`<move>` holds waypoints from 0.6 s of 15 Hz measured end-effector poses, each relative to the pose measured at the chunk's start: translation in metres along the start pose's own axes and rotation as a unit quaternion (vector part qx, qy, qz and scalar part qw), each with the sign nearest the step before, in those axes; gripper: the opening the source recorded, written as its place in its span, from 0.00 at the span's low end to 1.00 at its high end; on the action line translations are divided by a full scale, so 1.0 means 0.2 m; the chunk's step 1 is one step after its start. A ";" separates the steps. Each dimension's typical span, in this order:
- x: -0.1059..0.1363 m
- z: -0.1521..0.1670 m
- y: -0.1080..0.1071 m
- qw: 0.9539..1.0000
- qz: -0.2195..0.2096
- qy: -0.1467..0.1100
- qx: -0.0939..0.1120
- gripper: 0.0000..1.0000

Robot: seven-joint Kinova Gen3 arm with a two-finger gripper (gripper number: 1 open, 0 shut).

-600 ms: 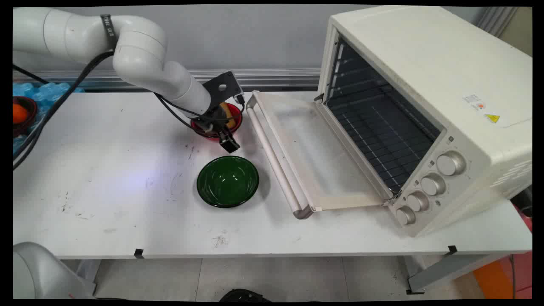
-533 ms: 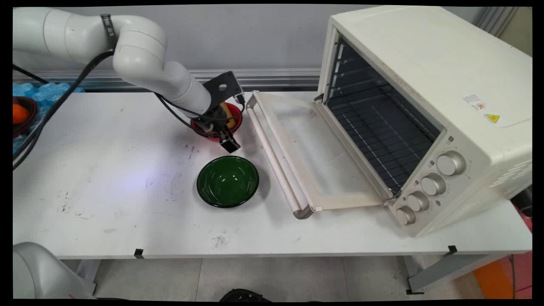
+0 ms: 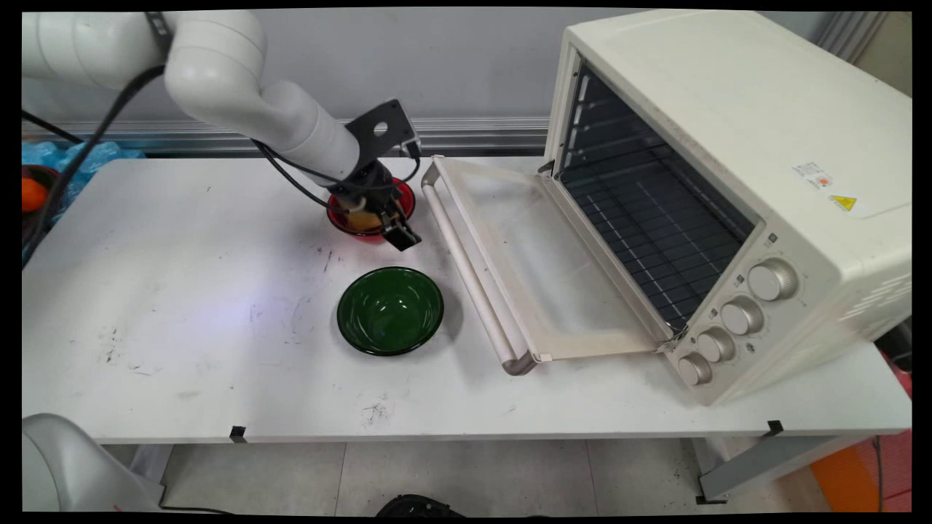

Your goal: Close the oven

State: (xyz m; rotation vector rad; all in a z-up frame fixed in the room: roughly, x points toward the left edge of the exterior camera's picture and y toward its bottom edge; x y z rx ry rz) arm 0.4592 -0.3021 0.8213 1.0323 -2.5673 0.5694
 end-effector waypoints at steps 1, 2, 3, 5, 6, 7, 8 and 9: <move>0.01 -0.04 0.00 1.000 0.002 0.005 -0.002 1.00; 0.02 -0.08 0.00 1.000 0.003 0.010 -0.003 1.00; 0.02 -0.11 0.00 1.000 0.004 0.014 -0.004 1.00; 0.03 -0.17 -0.01 1.000 0.004 0.021 -0.004 1.00; 0.04 -0.20 -0.01 1.000 0.003 0.025 -0.005 1.00; 0.05 -0.24 -0.01 1.000 0.003 0.029 -0.006 1.00; 0.05 -0.28 -0.01 0.999 0.001 0.032 -0.006 1.00; 0.05 -0.30 -0.01 0.999 0.001 0.034 -0.007 1.00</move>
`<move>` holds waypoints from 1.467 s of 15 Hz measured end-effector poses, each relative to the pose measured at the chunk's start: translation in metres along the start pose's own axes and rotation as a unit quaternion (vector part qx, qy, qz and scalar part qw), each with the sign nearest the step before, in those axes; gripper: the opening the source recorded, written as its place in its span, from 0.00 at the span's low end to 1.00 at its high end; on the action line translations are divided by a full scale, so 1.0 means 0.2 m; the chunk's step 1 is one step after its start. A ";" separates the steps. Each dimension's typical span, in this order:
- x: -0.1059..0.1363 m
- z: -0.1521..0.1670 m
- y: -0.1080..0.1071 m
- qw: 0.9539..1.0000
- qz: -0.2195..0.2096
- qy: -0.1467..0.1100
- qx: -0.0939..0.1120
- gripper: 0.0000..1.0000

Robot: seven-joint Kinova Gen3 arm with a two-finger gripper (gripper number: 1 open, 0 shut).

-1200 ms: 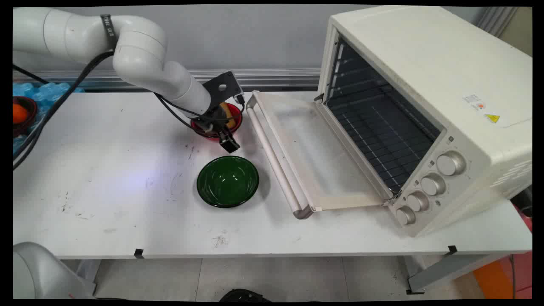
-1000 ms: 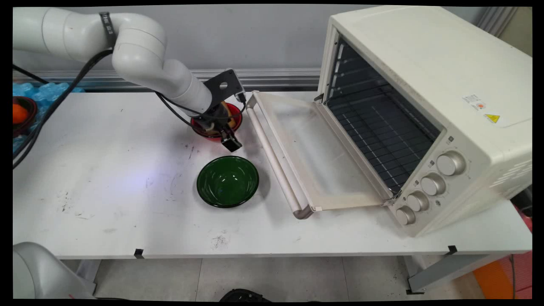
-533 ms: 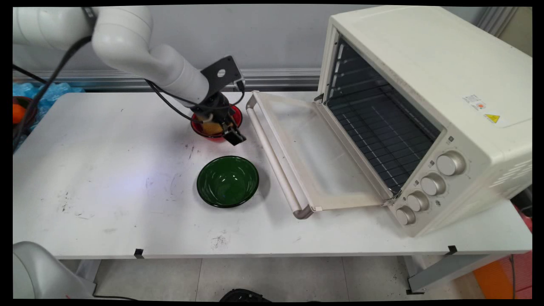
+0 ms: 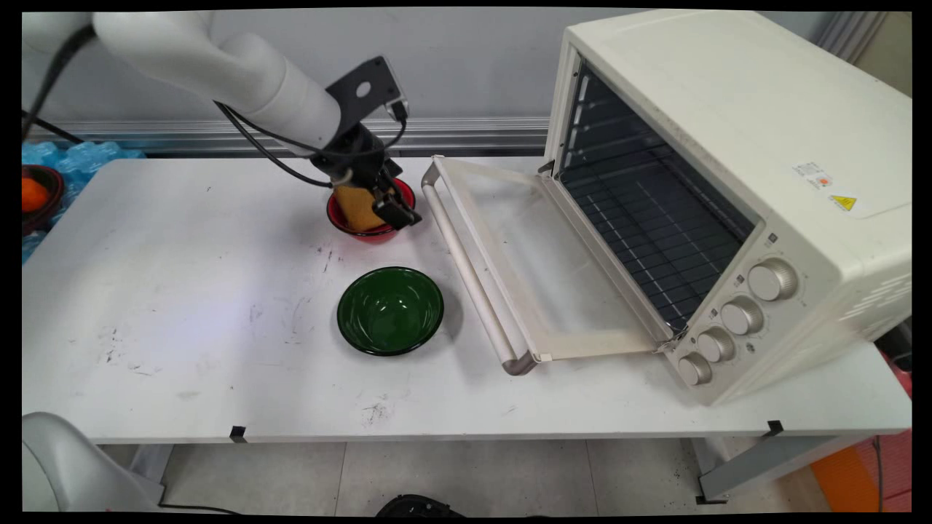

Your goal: Close the oven

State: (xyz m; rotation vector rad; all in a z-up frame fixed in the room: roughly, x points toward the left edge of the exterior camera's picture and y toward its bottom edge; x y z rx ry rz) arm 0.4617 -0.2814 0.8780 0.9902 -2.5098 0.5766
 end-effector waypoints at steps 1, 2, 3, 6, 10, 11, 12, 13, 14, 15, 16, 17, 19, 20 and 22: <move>0.01 -0.03 0.00 1.000 -0.001 0.003 -0.001 1.00; 0.01 -0.05 0.00 1.000 -0.003 0.005 -0.001 1.00; 0.01 -0.08 0.00 1.000 -0.005 0.007 -0.002 1.00; 0.02 -0.18 0.01 1.000 -0.012 0.016 -0.008 1.00; 0.03 -0.28 0.03 0.999 -0.020 0.025 -0.016 1.00; 0.03 -0.32 0.04 0.999 -0.022 0.028 -0.020 1.00; 0.03 -0.35 0.05 0.999 -0.024 0.031 -0.023 1.00; 0.04 -0.37 0.06 0.999 -0.027 0.033 -0.026 1.00; 0.04 -0.39 0.06 0.999 -0.028 0.034 -0.028 1.00; 0.04 -0.41 0.07 0.998 -0.031 0.036 -0.031 1.00; 0.04 -0.42 0.08 0.998 -0.032 0.038 -0.033 1.00; 0.03 -0.44 0.08 0.998 -0.035 0.039 -0.036 1.00; 0.03 -0.48 0.10 0.997 -0.040 0.041 -0.041 1.00; 0.03 -0.49 0.10 0.997 -0.043 0.042 -0.044 1.00; 0.03 -0.51 0.12 0.997 -0.048 0.043 -0.050 1.00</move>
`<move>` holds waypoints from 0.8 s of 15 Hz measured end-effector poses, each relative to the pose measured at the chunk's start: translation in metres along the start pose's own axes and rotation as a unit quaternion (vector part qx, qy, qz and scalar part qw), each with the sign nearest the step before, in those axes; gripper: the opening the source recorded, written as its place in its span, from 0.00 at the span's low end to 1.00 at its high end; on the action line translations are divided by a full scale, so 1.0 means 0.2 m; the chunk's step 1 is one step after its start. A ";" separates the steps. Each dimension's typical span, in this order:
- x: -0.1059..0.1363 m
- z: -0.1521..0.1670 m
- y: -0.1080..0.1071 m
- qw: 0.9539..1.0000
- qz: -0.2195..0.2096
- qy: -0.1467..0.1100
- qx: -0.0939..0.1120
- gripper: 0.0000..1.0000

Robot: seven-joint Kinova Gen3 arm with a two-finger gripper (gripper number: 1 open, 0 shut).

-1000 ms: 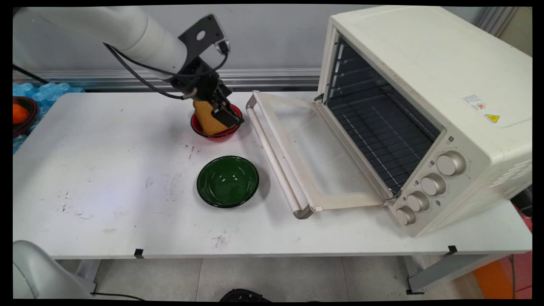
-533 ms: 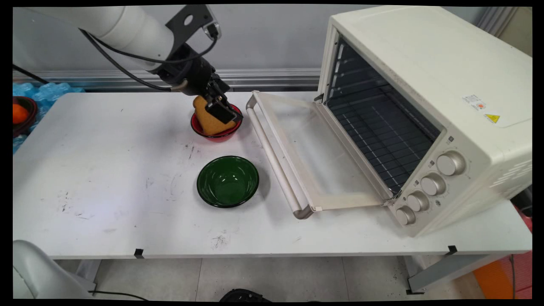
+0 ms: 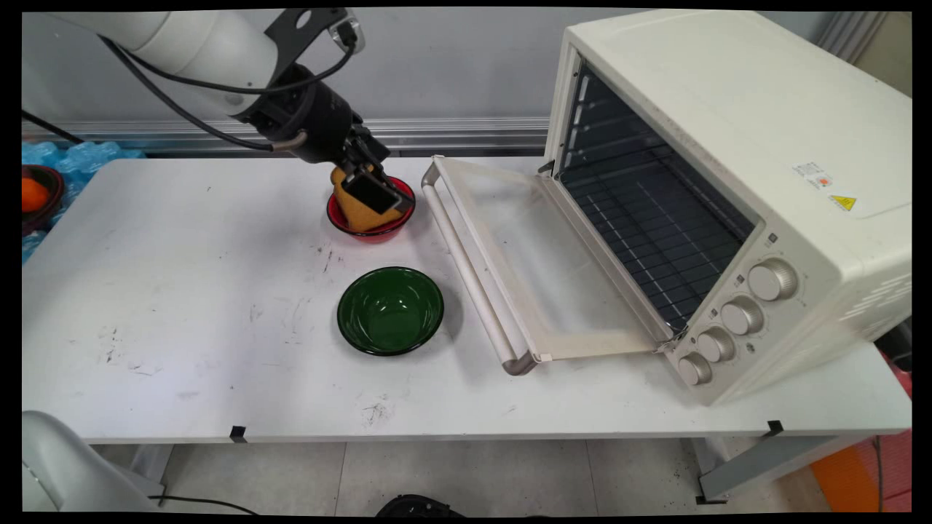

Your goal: Close the oven

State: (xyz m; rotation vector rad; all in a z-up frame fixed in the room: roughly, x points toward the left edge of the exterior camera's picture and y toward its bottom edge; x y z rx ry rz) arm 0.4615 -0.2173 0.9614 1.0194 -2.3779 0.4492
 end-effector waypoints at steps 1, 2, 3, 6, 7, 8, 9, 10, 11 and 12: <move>0.00 -0.01 0.01 1.000 -0.003 0.000 -0.004 1.00; -0.01 -0.02 0.02 1.000 -0.005 0.000 -0.007 1.00; -0.01 -0.03 0.03 1.000 -0.008 0.000 -0.012 1.00; -0.02 -0.06 0.07 0.999 -0.017 -0.001 -0.030 1.00; -0.03 -0.06 0.08 0.999 -0.020 -0.001 -0.035 1.00; -0.03 -0.07 0.09 0.999 -0.022 -0.002 -0.039 1.00; -0.03 -0.07 0.09 0.999 -0.024 -0.002 -0.042 1.00; -0.03 -0.07 0.10 0.999 -0.028 -0.002 -0.047 1.00; -0.04 -0.07 0.11 0.998 -0.030 -0.002 -0.049 1.00; -0.03 -0.07 0.11 0.998 -0.034 -0.002 -0.052 1.00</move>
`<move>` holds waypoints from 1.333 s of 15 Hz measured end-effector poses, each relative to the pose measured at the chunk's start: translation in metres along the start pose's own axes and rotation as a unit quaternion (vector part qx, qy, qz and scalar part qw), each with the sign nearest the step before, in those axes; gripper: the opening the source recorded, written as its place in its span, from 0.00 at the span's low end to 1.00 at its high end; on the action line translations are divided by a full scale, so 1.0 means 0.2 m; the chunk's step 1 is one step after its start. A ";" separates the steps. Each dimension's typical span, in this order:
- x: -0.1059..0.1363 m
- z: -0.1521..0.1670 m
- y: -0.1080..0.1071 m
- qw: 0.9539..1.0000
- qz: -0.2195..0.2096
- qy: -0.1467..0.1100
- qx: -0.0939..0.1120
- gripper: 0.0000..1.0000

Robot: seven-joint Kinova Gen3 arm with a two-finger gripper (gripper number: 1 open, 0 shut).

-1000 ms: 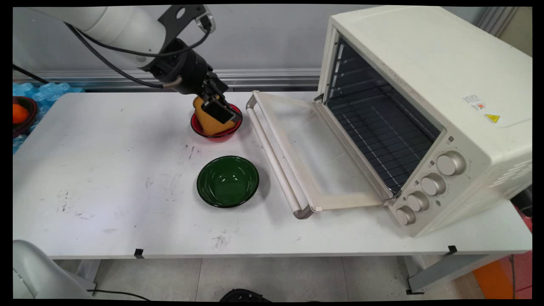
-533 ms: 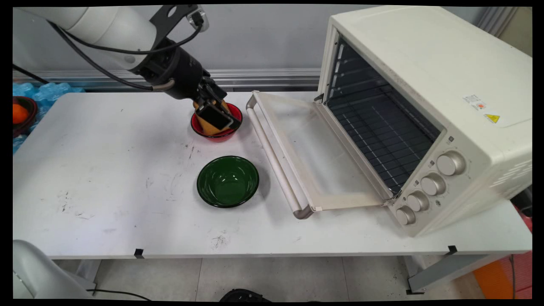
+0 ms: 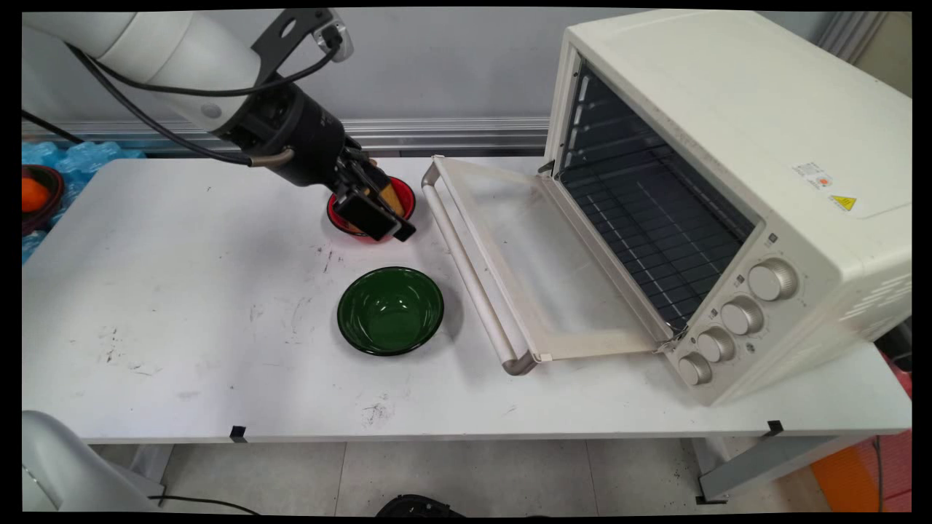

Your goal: Close the oven

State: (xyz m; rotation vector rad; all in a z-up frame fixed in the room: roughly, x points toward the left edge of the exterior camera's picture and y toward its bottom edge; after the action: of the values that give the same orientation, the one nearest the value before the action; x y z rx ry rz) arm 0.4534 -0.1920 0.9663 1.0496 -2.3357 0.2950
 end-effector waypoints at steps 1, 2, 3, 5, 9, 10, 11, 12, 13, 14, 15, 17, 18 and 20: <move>0.00 0.01 0.00 1.000 -0.004 0.001 -0.003 1.00; 0.00 0.02 0.01 1.000 -0.009 0.002 -0.005 1.00; 0.01 0.03 0.01 1.000 -0.013 0.003 -0.006 1.00; 0.01 0.06 0.00 1.000 -0.021 0.004 -0.008 1.00; 0.00 0.14 0.00 0.999 -0.031 0.002 -0.014 1.00; 0.00 0.16 0.00 0.999 -0.032 0.001 -0.015 1.00; -0.01 0.19 0.00 0.999 -0.033 -0.001 -0.017 1.00; -0.01 0.21 0.00 0.999 -0.033 -0.002 -0.017 1.00; -0.01 0.24 0.00 0.999 -0.034 -0.004 -0.019 1.00; -0.02 0.28 0.00 0.999 -0.035 -0.007 -0.020 1.00; -0.03 0.31 0.00 0.999 -0.036 -0.010 -0.021 1.00; -0.04 0.35 -0.01 0.999 -0.037 -0.014 -0.022 1.00; -0.05 0.38 -0.01 0.999 -0.037 -0.016 -0.023 1.00; -0.05 0.42 -0.02 0.999 -0.037 -0.019 -0.024 1.00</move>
State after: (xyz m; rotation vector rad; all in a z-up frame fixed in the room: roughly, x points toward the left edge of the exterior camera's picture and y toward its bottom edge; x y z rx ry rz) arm 0.4278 -0.2222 0.8907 1.1249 -2.3184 0.1902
